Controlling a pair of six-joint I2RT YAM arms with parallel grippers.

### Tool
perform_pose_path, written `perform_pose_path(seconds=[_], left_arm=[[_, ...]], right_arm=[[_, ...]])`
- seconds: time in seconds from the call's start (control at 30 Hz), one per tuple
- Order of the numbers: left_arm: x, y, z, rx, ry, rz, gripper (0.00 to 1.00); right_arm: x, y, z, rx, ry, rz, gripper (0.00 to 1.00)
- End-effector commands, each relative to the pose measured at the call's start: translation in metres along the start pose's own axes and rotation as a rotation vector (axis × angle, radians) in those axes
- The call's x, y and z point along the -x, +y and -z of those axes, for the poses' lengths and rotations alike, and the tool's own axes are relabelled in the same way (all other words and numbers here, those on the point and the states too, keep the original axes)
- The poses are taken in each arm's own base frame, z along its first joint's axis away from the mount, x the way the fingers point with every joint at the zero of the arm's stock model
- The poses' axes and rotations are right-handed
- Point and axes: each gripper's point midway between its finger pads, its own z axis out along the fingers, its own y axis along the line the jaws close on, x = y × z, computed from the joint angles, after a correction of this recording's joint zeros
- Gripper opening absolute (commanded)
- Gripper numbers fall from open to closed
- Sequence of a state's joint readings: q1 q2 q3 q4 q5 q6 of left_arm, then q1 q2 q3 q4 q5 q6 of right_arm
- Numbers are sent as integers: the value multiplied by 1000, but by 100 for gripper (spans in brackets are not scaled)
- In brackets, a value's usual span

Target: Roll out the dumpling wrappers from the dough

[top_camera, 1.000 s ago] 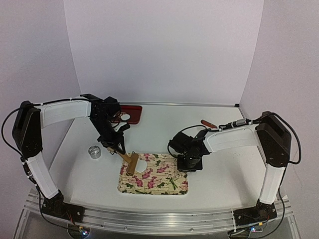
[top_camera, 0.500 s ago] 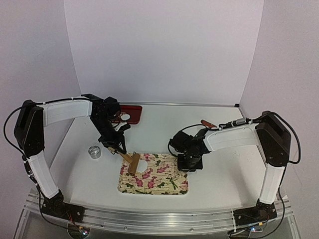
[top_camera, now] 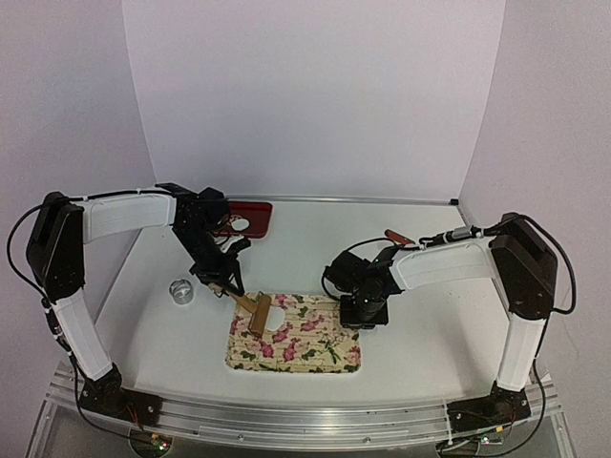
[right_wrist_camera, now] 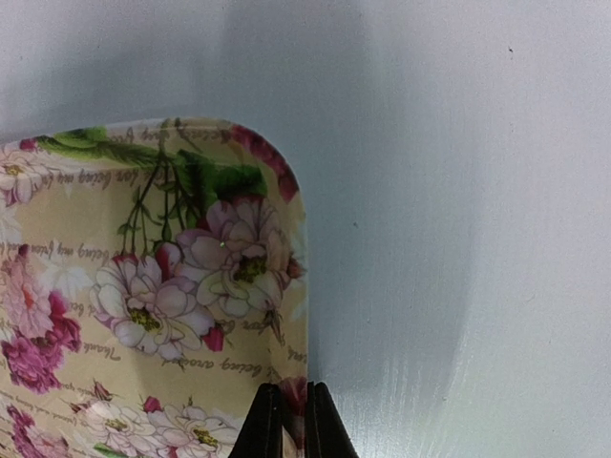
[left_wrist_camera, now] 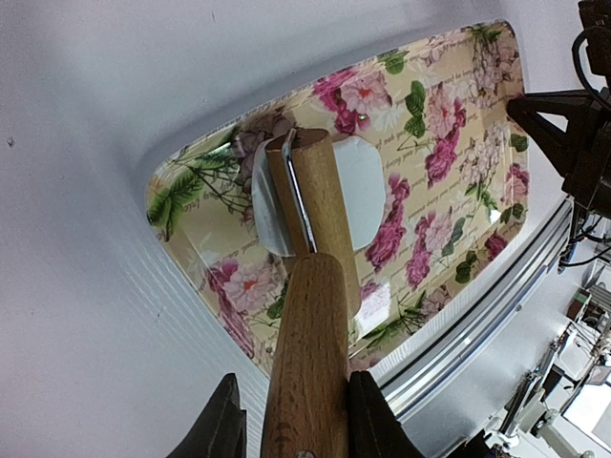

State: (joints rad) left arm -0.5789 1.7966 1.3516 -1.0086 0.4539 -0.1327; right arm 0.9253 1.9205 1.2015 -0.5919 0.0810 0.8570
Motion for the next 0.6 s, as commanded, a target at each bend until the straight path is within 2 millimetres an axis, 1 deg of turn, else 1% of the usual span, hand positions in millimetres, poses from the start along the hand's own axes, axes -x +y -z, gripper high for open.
perform_pose_path(seconds=[0.0,0.3,0.57], left_arm=[[-56,48,-68,190,251,78,0],[-65,47,-85,188,280,81,0],[-68,46,-95,185,297,81,0]], right_arm=[[-11,-12,-12,-53,36,12,0],[-9,-12,-10,-51,32,11,0],[-9,-13,-9,-53,29,8,0]])
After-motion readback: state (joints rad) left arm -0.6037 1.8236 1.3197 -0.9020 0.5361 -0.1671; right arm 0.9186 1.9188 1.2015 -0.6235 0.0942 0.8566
